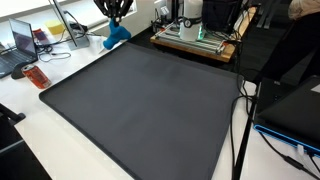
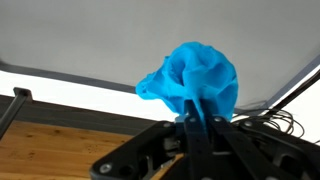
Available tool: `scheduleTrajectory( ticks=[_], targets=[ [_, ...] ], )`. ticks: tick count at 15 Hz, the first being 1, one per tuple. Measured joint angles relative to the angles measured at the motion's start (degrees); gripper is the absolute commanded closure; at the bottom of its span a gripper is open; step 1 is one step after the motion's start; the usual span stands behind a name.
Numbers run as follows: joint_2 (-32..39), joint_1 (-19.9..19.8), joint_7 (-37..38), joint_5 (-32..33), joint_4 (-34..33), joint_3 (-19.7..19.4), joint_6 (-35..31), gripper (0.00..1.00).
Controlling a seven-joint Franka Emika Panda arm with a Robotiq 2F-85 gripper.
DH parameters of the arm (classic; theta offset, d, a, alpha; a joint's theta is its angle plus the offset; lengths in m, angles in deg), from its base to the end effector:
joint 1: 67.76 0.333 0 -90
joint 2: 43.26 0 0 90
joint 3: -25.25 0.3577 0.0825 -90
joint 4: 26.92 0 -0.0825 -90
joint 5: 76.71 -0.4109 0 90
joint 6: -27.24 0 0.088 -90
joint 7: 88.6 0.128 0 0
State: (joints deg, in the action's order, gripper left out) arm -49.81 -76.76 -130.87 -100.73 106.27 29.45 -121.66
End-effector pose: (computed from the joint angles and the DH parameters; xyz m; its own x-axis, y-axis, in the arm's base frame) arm 0.5474 -0.0492 0.4328 0.8430 0.2903 0.4527 0.3349 -0.9421 -0.0194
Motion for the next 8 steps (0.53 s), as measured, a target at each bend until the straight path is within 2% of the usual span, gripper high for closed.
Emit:
scheduleTrajectory(
  ticks=[3, 8],
  targets=[
    [-5.82, 2.36, 4.79, 5.66, 0.83, -2.6, 2.17, 0.99],
    [-13.3, 4.47, 14.12, 14.53, -1.32, -4.72, 9.53, 0.98]
  ],
)
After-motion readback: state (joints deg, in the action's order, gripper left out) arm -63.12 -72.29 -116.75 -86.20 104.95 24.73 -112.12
